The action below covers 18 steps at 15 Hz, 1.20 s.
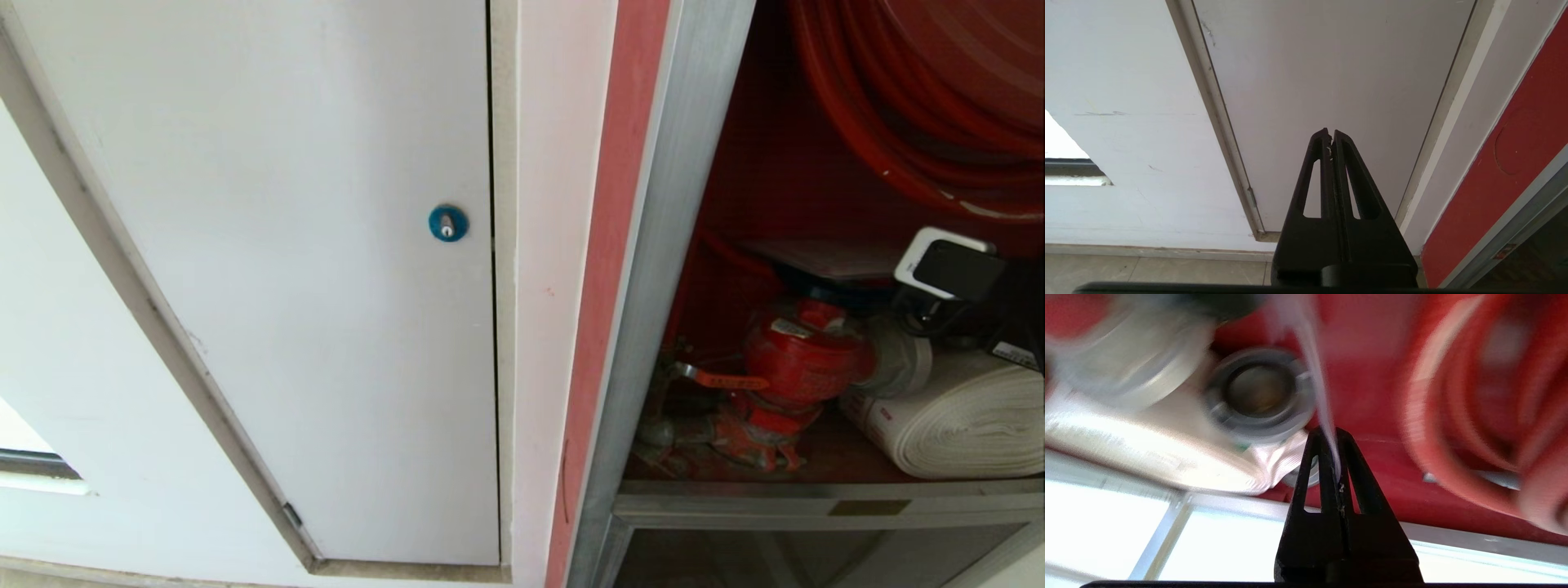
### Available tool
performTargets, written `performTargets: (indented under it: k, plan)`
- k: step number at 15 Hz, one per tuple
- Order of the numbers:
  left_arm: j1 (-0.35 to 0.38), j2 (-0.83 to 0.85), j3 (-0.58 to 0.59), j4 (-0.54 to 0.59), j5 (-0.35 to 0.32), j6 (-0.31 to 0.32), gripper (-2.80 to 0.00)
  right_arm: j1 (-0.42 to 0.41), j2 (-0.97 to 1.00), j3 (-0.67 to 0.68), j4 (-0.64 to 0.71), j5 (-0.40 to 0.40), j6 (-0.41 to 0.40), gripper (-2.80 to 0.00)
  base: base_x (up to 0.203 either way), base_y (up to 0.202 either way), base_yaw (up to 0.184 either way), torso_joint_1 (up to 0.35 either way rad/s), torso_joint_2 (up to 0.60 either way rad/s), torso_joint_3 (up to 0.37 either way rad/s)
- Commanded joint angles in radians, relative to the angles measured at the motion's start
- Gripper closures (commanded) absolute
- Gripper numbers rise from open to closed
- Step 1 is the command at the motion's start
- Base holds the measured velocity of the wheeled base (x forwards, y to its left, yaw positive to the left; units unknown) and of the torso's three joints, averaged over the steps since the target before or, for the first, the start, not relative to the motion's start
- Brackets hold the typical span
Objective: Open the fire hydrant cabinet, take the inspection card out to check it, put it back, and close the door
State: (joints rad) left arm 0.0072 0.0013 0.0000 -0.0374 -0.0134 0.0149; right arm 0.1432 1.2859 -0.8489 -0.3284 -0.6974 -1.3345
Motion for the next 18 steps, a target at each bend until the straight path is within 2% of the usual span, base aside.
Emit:
performTargets:
  k: [1,6,18]
  plan:
    - [0.0,0.0,0.014,-0.001,0.001,0.0,0.0,0.016,0.022,-0.009,-0.035,-0.002,-0.009,0.0,0.0,0.0,0.0,0.0,0.0,0.0]
    - [0.0,0.0,0.014,-0.001,0.001,0.0,0.0,0.073,0.019,-0.001,-0.052,-0.007,-0.014,0.0,0.0,0.0,0.0,0.0,0.0,0.0]
    - [0.0,0.0,0.014,-0.001,0.001,0.0,0.0,0.081,-0.02,0.04,-0.048,-0.011,-0.014,0.0,0.0,0.0,0.0,0.0,0.0,0.0]
